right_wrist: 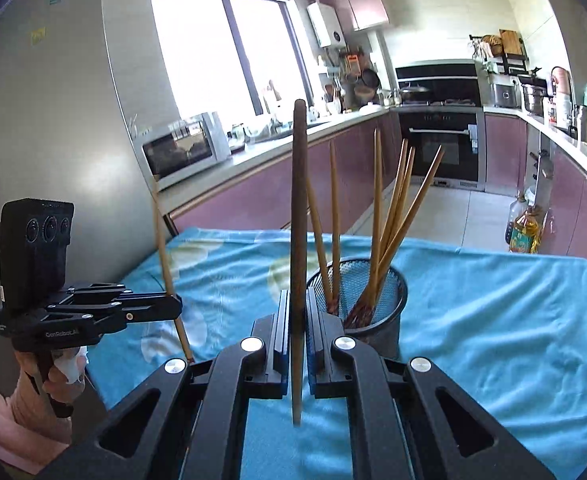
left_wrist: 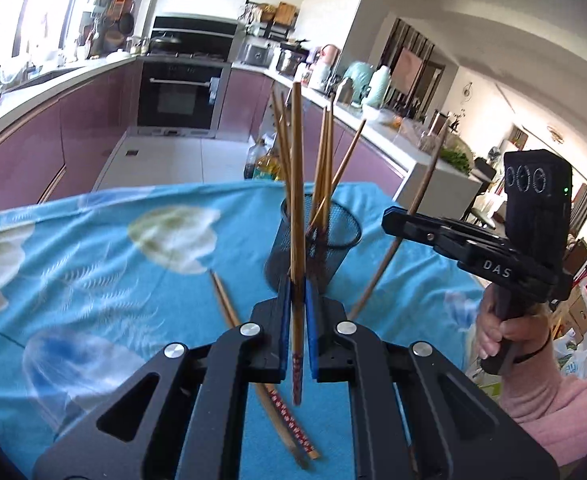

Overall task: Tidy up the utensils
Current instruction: 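Lift both held chopsticks upright and lower them into the mesh cup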

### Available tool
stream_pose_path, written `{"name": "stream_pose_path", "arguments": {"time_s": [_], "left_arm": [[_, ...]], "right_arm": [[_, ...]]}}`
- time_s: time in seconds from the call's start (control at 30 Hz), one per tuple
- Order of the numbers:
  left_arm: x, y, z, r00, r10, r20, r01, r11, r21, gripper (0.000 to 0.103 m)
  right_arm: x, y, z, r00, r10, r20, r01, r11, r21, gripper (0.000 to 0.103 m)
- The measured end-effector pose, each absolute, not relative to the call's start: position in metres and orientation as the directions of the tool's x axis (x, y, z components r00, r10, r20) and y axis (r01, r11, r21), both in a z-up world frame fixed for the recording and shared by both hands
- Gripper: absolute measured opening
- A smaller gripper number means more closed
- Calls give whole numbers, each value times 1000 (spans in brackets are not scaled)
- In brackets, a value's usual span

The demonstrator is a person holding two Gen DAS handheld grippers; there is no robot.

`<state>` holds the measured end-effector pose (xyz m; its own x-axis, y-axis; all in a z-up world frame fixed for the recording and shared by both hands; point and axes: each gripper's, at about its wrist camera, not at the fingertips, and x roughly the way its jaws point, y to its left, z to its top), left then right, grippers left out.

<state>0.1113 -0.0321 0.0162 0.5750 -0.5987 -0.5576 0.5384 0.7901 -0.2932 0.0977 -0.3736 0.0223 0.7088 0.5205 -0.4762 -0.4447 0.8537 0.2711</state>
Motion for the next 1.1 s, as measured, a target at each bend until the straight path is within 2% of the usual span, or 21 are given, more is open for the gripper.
{"name": "stream_pose_path", "arguments": {"time_s": [0.37, 0.7, 0.9, 1.1], "left_arm": [[131, -55, 72, 637, -625, -450, 562, 777, -284, 8], [147, -85, 102, 672, -617, -410, 575, 783, -237, 8], [153, -105, 99, 672, -597, -439, 573, 794, -203, 8], [163, -123, 73, 625, -584, -518, 581, 791, -191, 8]], "right_arm": [[112, -389, 69, 762, 521, -383, -465, 853, 235, 6], [123, -398, 97, 803, 498, -327, -453, 867, 209, 6], [138, -397, 88, 797, 491, -353, -443, 871, 212, 6], [151, -385, 64, 756, 487, -437, -441, 873, 209, 6]]}}
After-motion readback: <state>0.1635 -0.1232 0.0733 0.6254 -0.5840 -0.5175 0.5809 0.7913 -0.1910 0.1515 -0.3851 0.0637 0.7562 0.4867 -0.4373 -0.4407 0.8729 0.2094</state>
